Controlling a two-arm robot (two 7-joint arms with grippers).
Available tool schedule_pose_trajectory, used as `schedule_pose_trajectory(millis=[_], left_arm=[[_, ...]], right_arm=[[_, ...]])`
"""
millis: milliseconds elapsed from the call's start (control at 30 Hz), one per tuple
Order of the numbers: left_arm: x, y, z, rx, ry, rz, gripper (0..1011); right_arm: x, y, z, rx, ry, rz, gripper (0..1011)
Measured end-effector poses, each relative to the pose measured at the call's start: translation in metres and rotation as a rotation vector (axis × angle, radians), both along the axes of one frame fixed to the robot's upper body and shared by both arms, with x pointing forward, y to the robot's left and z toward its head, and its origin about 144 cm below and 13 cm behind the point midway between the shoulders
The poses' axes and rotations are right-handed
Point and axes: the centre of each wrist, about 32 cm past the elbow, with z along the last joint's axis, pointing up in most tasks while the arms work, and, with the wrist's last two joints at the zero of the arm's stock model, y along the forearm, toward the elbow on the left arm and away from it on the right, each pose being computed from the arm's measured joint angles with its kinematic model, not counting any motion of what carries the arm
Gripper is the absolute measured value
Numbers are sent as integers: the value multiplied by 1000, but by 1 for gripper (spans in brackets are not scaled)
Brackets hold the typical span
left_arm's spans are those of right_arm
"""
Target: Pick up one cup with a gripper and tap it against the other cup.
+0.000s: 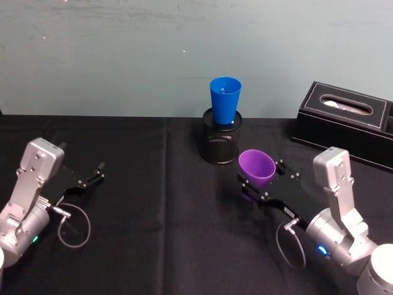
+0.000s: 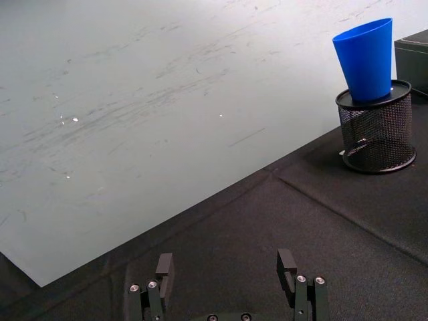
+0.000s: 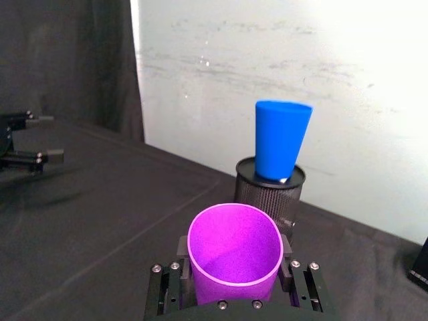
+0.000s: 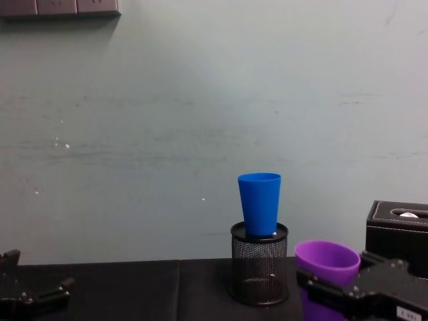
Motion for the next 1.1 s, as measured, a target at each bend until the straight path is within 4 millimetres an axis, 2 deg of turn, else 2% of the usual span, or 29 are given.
schedule_pose_trajectory(millis=[767,1100], left_arm=[[0,0,0,0,0,0,1011],[0,0,0,0,0,0,1011]], right_arm=[[27,2,18,69,-37,0,731],[45,5,28,73,-55,2,731]])
